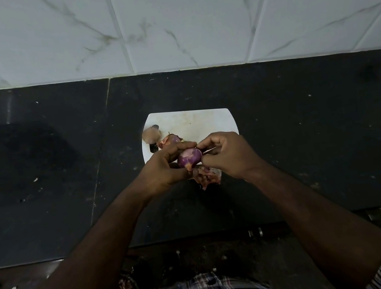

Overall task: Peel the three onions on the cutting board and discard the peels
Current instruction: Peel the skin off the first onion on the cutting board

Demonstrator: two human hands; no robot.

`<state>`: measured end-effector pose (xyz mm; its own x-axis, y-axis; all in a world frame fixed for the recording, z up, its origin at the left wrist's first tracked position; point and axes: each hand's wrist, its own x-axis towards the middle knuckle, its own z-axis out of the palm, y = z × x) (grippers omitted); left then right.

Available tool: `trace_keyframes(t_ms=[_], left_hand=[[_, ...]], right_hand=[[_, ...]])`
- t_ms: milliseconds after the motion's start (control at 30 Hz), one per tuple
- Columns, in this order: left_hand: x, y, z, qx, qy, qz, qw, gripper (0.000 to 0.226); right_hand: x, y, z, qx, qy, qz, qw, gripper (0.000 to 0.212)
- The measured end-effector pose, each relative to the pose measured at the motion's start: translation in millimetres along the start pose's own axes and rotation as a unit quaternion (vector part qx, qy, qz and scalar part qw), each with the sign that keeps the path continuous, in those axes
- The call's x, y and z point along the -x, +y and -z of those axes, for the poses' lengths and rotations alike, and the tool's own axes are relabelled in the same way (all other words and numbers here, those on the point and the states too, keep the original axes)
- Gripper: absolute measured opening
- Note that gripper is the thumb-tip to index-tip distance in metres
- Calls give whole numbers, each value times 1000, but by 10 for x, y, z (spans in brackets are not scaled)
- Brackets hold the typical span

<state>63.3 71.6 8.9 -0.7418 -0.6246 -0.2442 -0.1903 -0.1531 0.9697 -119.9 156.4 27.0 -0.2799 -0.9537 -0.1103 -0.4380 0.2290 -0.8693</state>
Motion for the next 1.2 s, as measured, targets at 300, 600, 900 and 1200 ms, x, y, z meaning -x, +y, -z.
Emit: trace_keyframes(t_ms=[300,600,900,1200], left_hand=[[-14,9,-56,-16,11,-20,1000,60],[-16,-66,-49,11,13,-9,1000,60],[18,-99,-24,222,-22,24,974,55],[-87,-79,-168,394,116,72,909,69]], right_hand=[[29,-16,-76,28,53,17,998,18],[18,37,-125,33,81,15,996,14],[-12,80,-73,-163,85,-68,981,15],[119,-39,-220,-333,88,-78,936,15]])
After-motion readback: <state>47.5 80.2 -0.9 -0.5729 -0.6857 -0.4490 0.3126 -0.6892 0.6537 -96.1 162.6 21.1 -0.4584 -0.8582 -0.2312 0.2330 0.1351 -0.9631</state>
